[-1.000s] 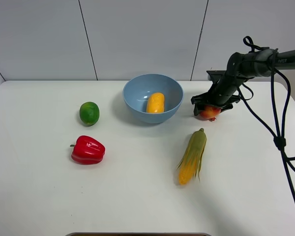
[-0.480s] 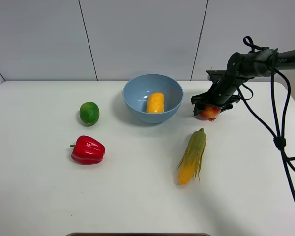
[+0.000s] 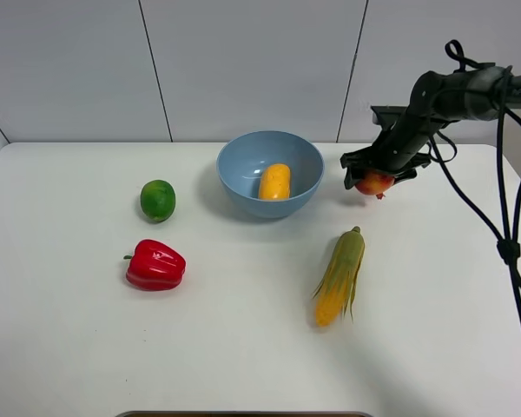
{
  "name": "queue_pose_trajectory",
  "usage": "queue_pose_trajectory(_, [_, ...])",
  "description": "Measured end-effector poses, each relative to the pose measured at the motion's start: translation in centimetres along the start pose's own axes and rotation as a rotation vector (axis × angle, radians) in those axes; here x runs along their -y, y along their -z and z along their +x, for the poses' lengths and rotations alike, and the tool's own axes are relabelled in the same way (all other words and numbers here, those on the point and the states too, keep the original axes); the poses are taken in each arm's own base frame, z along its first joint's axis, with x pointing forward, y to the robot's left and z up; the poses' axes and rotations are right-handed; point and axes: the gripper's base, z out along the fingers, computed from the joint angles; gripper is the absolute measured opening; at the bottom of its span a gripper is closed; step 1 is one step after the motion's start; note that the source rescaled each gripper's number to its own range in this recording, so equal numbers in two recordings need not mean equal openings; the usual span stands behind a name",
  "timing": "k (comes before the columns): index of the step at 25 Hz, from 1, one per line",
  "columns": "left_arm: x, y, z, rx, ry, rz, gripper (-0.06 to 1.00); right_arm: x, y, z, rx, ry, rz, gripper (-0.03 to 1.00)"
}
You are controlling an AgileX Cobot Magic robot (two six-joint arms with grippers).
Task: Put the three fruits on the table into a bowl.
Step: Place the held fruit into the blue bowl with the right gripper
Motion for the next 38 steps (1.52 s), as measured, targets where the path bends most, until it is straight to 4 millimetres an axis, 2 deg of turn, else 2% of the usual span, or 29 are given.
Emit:
queue_pose_trajectory(9, [0.0, 0.0, 0.0, 0.0, 0.0, 0.0, 1.0, -1.0, 6.5, -1.2, 0.123, 0.035, 0.003, 0.45])
queue_pose_trajectory(10, [0.0, 0.0, 0.0, 0.0, 0.0, 0.0, 1.0, -1.3, 7.7, -1.4, 0.15, 0.042, 0.0, 0.45])
queue_pose_trajectory(14, [0.0, 0.0, 0.0, 0.0, 0.0, 0.0, 1.0, -3.2, 9.0, -1.4, 0.184, 0.091, -0.016, 0.45])
queue_pose_trajectory(22, [0.0, 0.0, 0.0, 0.0, 0.0, 0.0, 1.0, -10.6, 8.6, -0.8, 0.252, 0.26, -0.083, 0.45])
queue_pose_trajectory(27, [0.0, 0.0, 0.0, 0.0, 0.0, 0.0, 1.0, -13.7, 8.6, -0.7, 0.336, 0.317, -0.115, 0.45])
queue_pose_trajectory(30, [0.0, 0.0, 0.0, 0.0, 0.0, 0.0, 1.0, -14.4, 7.9, -0.6, 0.345, 0.33, -0.122, 0.45])
queue_pose_trajectory(35, [0.0, 0.0, 0.0, 0.0, 0.0, 0.0, 1.0, -15.0, 4.3, 0.1, 0.276, 0.335, -0.122, 0.45])
queue_pose_trajectory(38, [0.0, 0.0, 0.0, 0.0, 0.0, 0.0, 1.0, -15.0, 2.9, 0.4, 0.246, 0.317, -0.129, 0.45])
